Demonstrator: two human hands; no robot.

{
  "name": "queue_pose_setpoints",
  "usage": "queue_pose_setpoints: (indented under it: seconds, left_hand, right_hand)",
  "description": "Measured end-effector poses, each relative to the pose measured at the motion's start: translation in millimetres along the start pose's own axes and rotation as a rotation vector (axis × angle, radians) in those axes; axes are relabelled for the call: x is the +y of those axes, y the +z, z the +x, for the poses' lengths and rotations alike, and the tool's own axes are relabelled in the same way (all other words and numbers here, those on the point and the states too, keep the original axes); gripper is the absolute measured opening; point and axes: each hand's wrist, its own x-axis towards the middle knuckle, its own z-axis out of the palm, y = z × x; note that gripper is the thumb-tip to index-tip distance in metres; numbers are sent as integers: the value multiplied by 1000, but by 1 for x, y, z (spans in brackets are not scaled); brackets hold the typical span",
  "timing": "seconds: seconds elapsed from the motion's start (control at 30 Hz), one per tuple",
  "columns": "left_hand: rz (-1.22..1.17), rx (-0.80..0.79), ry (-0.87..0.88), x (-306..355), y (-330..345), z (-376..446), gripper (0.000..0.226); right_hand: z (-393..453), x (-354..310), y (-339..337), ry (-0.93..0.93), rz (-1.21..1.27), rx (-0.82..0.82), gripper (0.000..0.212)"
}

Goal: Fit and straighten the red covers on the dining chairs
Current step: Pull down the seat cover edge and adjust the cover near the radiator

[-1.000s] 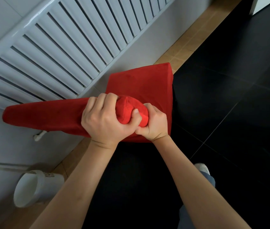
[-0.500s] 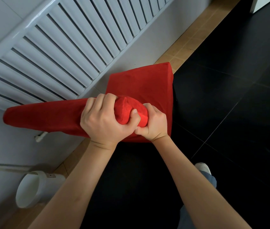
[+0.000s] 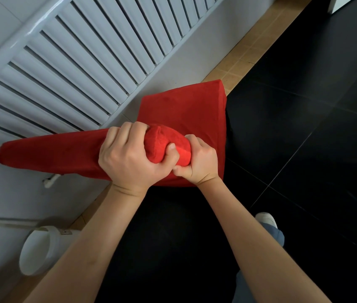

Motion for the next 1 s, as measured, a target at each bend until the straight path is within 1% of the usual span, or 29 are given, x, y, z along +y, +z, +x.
queue_pose_setpoints:
  seconds: [0.2,0.4,0.57,0.83,1.0]
  left_hand:
    - [-4,3,17,-3,1,0,45]
    - [-11,33,49,-18,2,-5,45]
    - [-34,41,86,-41,2,-6,49]
    - [-47,13,111,-68,-8,-22,52]
    - [-46,-20,89,-66,-13,-22,50]
  right_hand:
    - [0,0,1,-3,-13,1,122]
    - [-1,-7,6,-4,-45,-63,127]
    - [-1,-16,19,-33,-70,-111,125]
    - [-11,-24,43,-53,-78,-163,121]
    - [-14,-27,44,-44,-104,-176,126]
